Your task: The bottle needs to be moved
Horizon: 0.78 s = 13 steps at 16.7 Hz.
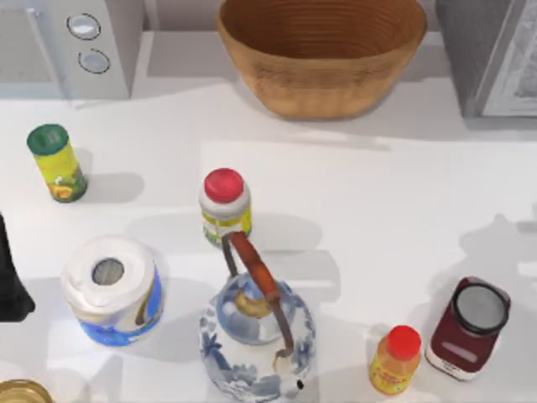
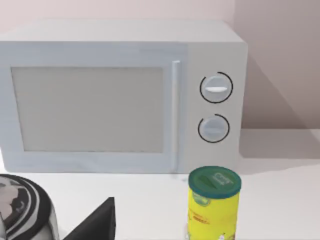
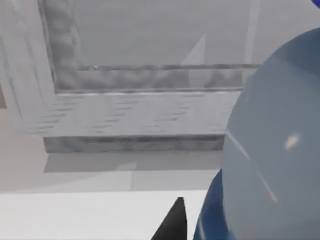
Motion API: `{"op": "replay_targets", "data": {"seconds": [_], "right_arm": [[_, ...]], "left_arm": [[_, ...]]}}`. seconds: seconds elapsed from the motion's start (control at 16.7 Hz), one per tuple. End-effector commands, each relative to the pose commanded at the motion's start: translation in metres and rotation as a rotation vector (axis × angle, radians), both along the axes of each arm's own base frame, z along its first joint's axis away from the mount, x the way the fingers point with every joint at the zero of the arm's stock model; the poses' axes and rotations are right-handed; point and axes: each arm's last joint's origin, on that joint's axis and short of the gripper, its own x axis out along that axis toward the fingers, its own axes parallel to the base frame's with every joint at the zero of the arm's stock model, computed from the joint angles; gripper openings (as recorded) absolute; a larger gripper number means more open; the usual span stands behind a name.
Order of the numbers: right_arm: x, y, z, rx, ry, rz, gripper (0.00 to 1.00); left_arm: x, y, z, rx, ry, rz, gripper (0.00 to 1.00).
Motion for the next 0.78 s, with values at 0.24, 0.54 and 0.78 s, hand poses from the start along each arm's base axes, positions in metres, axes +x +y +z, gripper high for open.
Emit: {"op": "replay_targets", "data": {"seconds": [0.24, 0.54, 0.78], "right_arm": [[0.019, -0.003, -0.017, -0.002, 0.009, -0.009, 0.00], [0.039, -0.003, -0.039, 0.002, 0.015, -0.009, 0.00], [0.041, -0.003, -0.040, 0.002, 0.008, -0.009, 0.00]], "left_arm": [[0.000, 0.000, 0.000, 0.000, 0.000, 0.000, 1.00], [0.000, 0.000, 0.000, 0.000, 0.000, 0.000, 1.00], [0.000, 0.000, 0.000, 0.000, 0.000, 0.000, 1.00]]}}
